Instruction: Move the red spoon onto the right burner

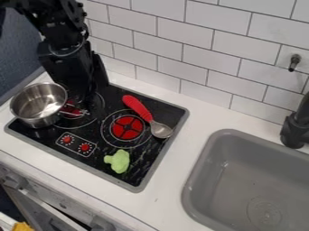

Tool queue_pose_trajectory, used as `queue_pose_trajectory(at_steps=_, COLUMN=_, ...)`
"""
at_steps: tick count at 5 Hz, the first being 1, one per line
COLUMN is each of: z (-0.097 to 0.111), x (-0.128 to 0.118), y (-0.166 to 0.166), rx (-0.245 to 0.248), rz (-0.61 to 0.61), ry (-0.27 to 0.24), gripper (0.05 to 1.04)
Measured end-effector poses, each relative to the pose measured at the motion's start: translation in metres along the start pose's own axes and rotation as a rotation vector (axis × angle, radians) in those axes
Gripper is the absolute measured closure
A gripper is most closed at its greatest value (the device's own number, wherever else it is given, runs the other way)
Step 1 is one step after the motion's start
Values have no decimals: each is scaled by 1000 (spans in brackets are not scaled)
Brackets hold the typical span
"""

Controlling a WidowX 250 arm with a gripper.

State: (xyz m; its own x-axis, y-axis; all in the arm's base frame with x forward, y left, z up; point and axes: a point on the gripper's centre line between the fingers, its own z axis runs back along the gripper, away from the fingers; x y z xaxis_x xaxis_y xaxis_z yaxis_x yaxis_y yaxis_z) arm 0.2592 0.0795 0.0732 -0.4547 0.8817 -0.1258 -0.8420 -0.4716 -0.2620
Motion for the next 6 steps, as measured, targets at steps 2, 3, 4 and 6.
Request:
queue_pose_trajectory(at_steps=2, z=-13, x=1, y=6, rx=61, rz=-34, ry=-34, gripper=83)
queue_pose_trajectory(at_steps=3, z=-16, x=-6, y=3, rx=38, rz=-126, ry=-63, gripper=83)
queue_pose_trajectory(at_steps=4, z=-31, x=-20, y=0, rx=69, rz=-281, ry=-114, gripper=83)
queue_pose_trajectory(at_steps=6, z=-54, x=-40, y=-22, rx=58, rz=-579, ry=-168, gripper=83)
